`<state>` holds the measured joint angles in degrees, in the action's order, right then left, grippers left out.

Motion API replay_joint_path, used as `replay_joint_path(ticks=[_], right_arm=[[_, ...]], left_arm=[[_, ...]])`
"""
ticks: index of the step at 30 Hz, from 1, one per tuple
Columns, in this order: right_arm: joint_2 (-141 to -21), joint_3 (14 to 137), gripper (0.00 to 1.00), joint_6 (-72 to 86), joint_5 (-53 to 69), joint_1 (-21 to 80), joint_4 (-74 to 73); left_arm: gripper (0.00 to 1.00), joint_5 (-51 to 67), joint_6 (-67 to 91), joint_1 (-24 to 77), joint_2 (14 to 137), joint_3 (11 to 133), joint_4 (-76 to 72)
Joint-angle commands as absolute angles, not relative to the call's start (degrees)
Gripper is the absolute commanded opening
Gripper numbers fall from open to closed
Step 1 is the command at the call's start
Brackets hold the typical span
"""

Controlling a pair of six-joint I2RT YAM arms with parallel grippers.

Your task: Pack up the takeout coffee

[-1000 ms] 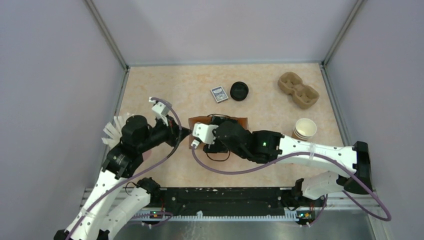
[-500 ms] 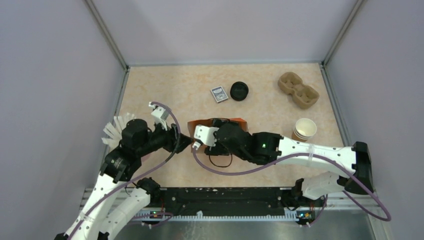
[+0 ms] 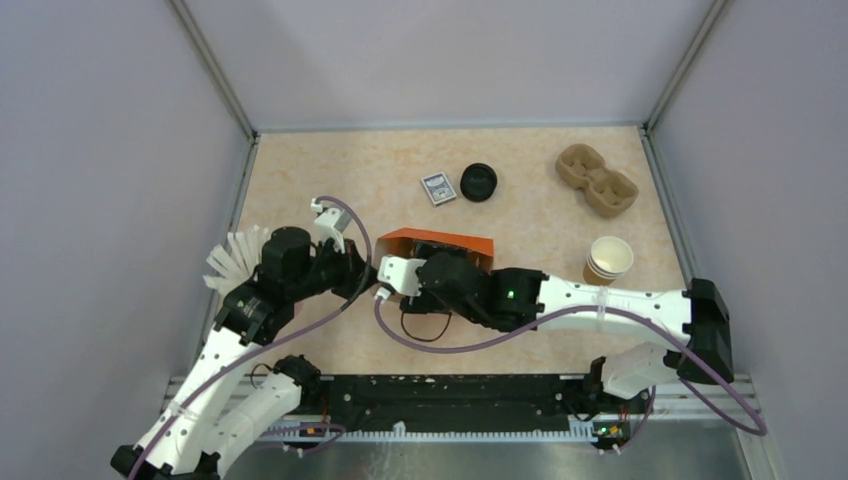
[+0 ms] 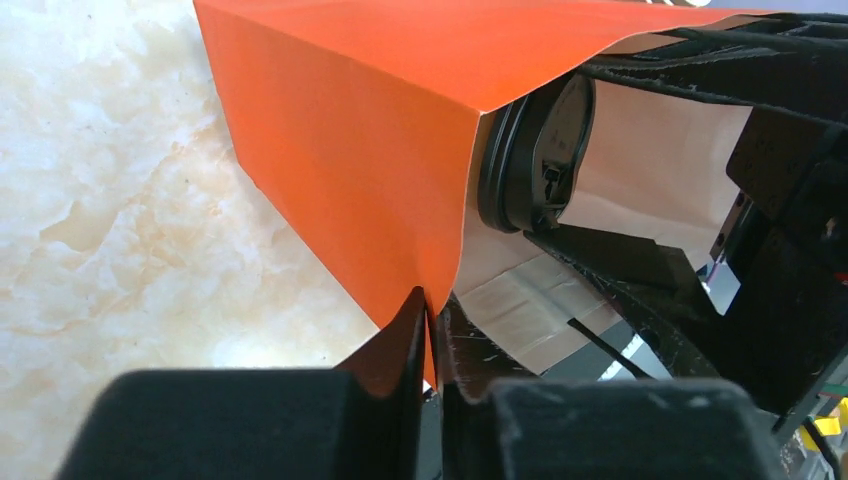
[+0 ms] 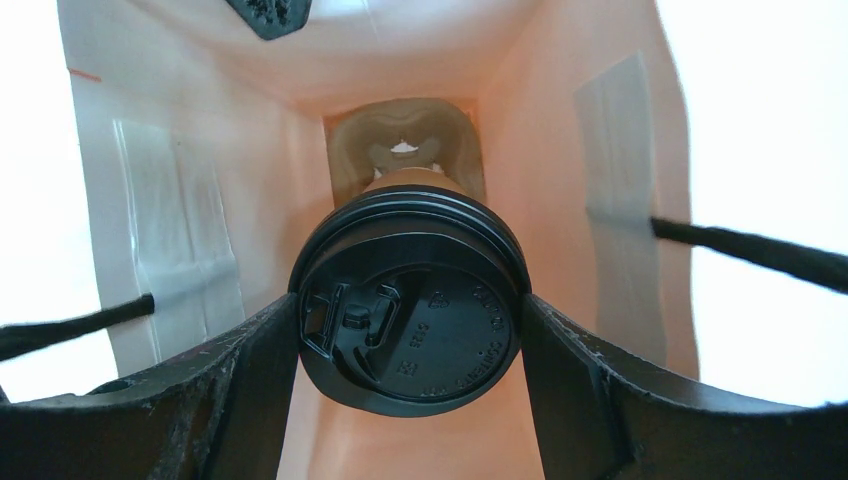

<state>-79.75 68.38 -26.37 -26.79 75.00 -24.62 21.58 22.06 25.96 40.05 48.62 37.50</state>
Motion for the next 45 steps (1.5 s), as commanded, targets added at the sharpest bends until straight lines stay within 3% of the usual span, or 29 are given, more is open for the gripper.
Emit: replay_joint_path(ticks=[1, 10, 20, 28, 36, 45], right_arm=[[-80.33, 71.58, 0.52, -28.14, -28.43, 75.38, -25.49], [-75.90, 64.73, 0.52, -34.10, -30.85, 73.91, -26.02], [-76.61, 62.58, 0.52, -34.93, -28.91, 73.53, -27.33], [-77.09, 60.22, 0.52, -35.32, -28.22, 72.45, -26.21], [-77.09, 58.05, 0.51, -38.25, -28.41, 71.37, -23.15], [-73.61, 54.00, 0.51, -41.10, -29.28, 69.84, -20.65]], left_arm=[[0.06, 21.81, 20.56, 25.98, 38.12, 46.96, 32.48], [0.01, 23.34, 20.69, 26.01, 35.92, 45.59, 30.83], [0.09, 26.42, 22.76, 26.01, 34.68, 43.60, 29.54], [0.01, 26.98, 24.17, 26.01, 32.53, 40.64, 30.25], [0.05, 28.57, 24.08, 26.01, 33.36, 40.01, 28.90], [0.02, 29.53, 23.11, 26.01, 35.14, 42.76, 28.24]])
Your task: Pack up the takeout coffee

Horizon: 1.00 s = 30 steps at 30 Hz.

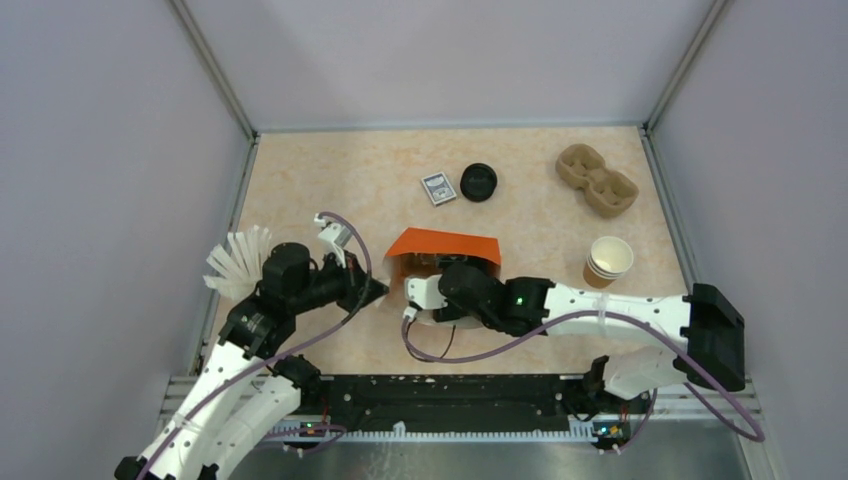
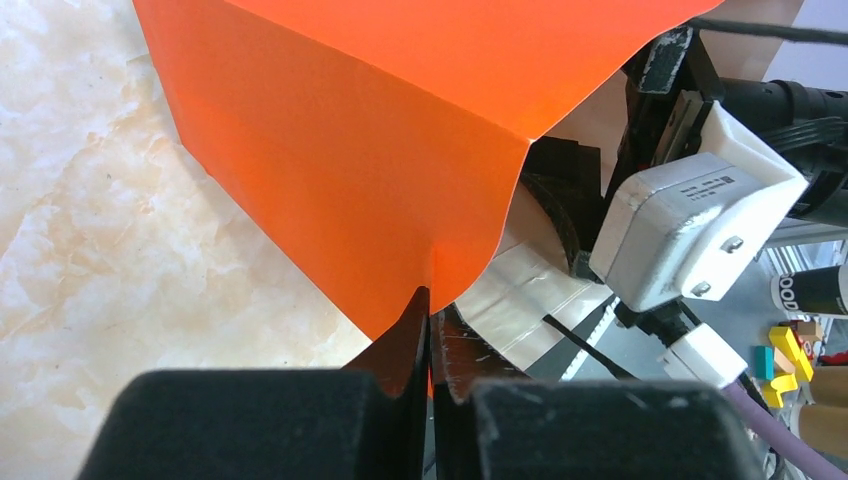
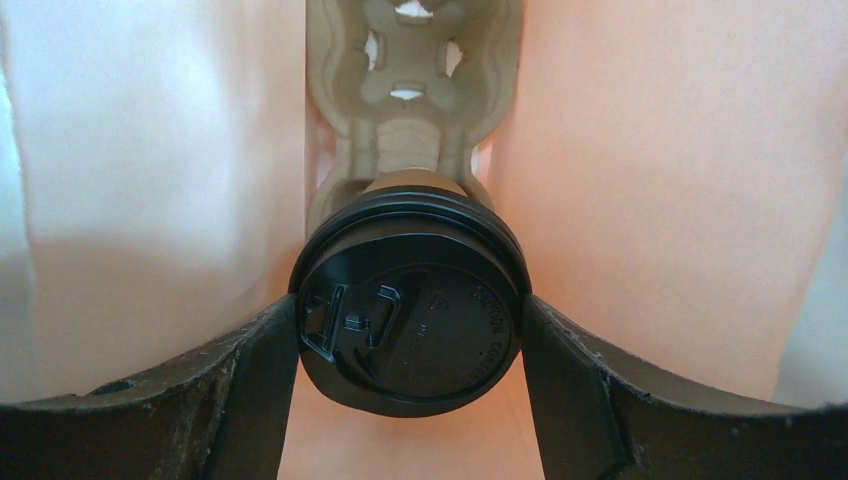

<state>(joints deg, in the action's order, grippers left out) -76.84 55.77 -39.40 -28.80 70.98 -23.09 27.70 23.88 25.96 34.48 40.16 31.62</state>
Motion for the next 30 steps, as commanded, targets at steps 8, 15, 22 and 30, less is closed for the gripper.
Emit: replay_joint_path(ticks=[8, 15, 22, 30], right_arm=[[-72.94, 52.12, 0.51, -41.21, -27.63, 68.64, -20.53], [-71.80, 51.59, 0.51, -40.70, -21.31, 66.57, -21.34], [-71.39, 50.87, 0.51, -41.48, -19.30, 65.48, -21.30], [-72.22, 53.39, 0.49, -45.31, -21.70, 65.57, -21.31]], left_arm=[[0.07, 31.36, 23.90, 26.01, 36.57, 44.94, 28.17], [0.07, 31.45, 24.27, 25.97, 35.34, 41.07, 27.61], [0.08, 32.30, 25.13, 26.01, 33.66, 38.07, 25.91], [0.09, 32.64, 23.44, 25.99, 35.13, 39.97, 26.98]])
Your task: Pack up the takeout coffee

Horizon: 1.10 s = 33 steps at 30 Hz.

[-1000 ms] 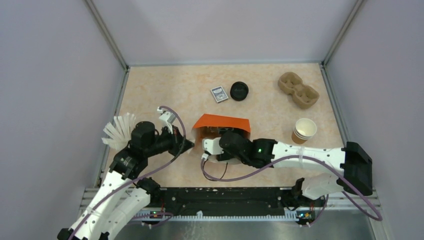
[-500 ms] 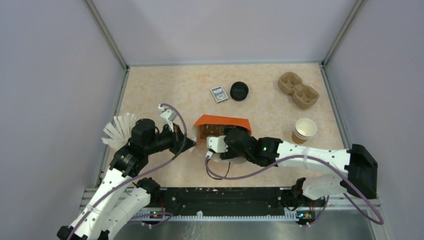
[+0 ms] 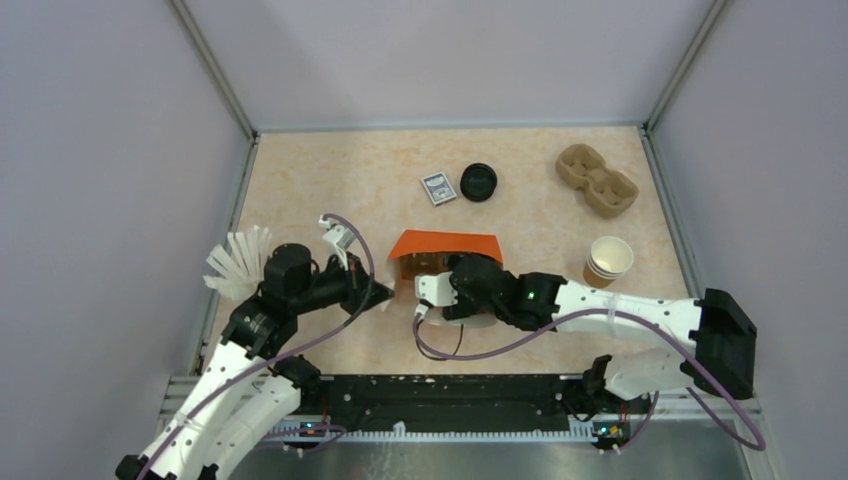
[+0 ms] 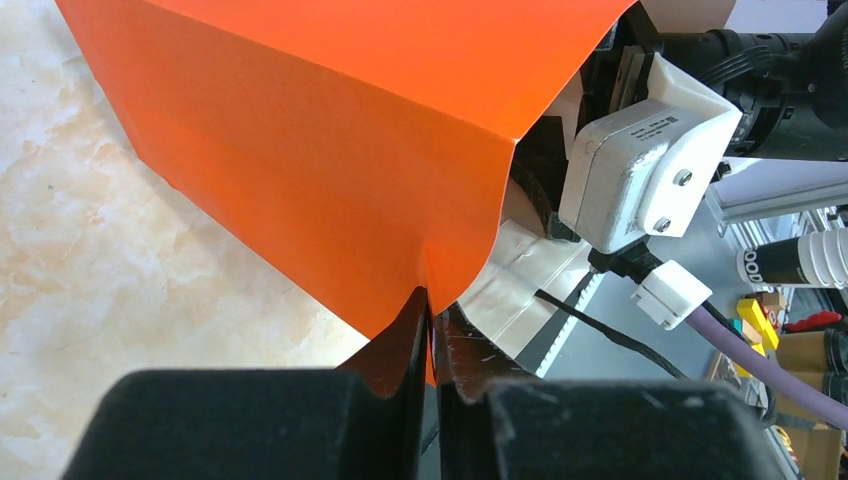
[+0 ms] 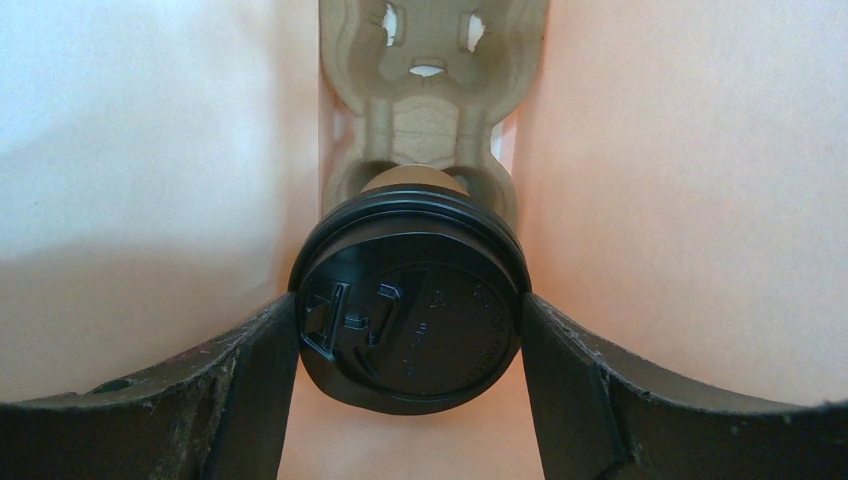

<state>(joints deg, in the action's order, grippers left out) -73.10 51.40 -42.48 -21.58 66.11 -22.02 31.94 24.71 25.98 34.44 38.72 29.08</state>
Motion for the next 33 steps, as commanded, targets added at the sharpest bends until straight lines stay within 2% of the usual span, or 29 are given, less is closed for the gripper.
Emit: replay_joint_path(ticks=[1, 17, 33], right_arm=[[-72.39, 53.77, 0.49, -46.05, -21.93, 65.57, -21.35], [-71.57, 55.86, 0.48, -49.67, -21.22, 66.69, -23.58], [-72.07, 55.41, 0.48, -49.58, -27.60, 67.69, -25.25]], left_arm=[[0.09, 32.69, 23.39, 26.01, 35.26, 39.97, 26.98], [0.10, 32.61, 24.20, 26.01, 36.07, 39.68, 25.45], [0.11, 32.50, 24.78, 26.01, 36.38, 40.16, 25.05]])
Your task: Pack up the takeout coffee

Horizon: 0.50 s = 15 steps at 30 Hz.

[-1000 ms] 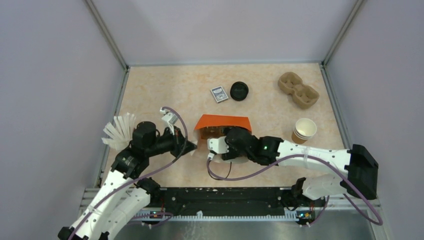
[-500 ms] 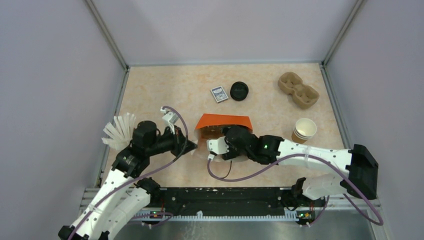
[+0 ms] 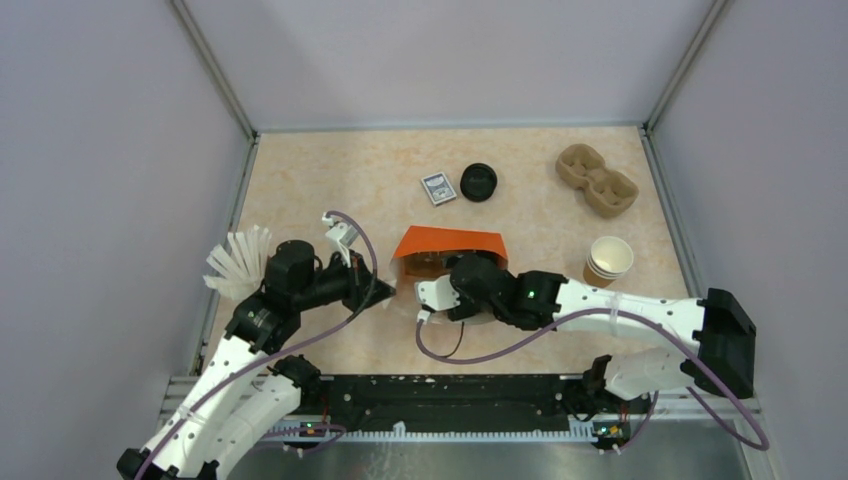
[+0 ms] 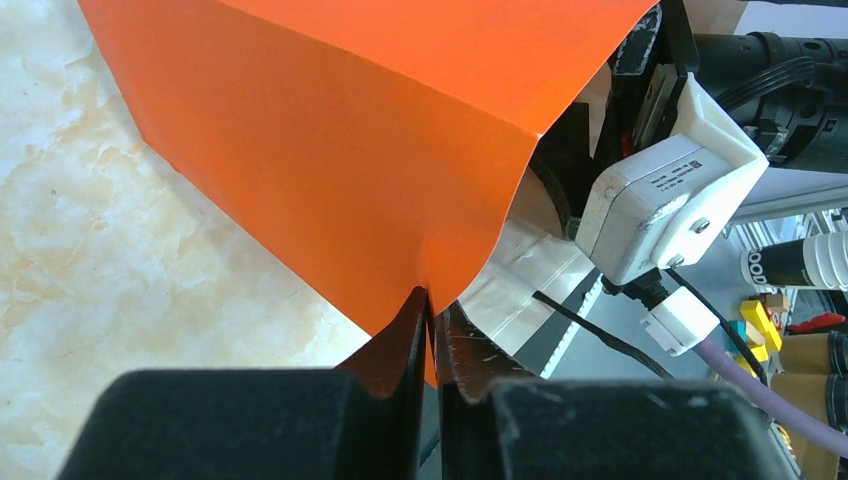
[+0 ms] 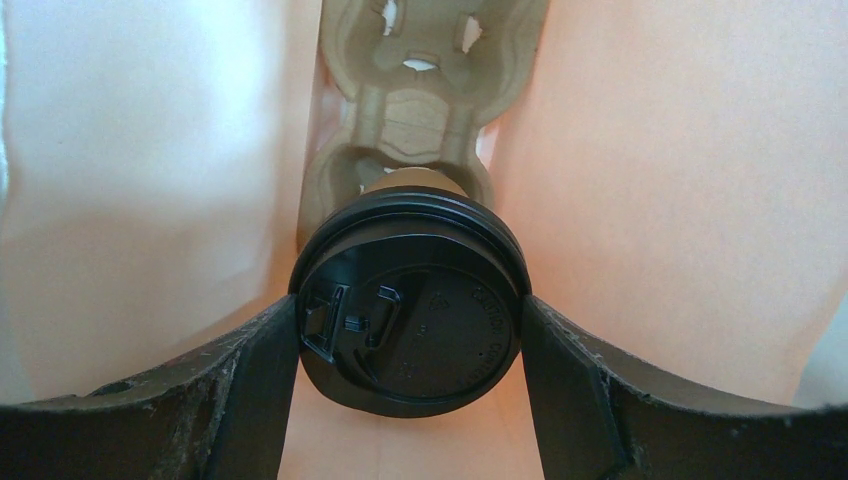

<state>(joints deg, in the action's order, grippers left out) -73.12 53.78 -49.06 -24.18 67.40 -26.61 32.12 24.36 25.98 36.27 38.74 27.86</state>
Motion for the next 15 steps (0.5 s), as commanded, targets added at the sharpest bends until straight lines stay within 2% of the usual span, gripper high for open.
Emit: replay_joint_path(ticks=[1, 15], right_arm=[[-72.11, 55.31, 0.48, -49.58, -27.21, 67.70, -25.17], [-73.02, 51.48, 0.48, -49.70, -23.48, 65.49, -20.53]], left_arm=[[0.11, 32.62, 24.79, 26.09, 36.34, 40.22, 25.05], [0.11, 33.57, 25.48, 26.05, 36.58, 39.83, 24.46]])
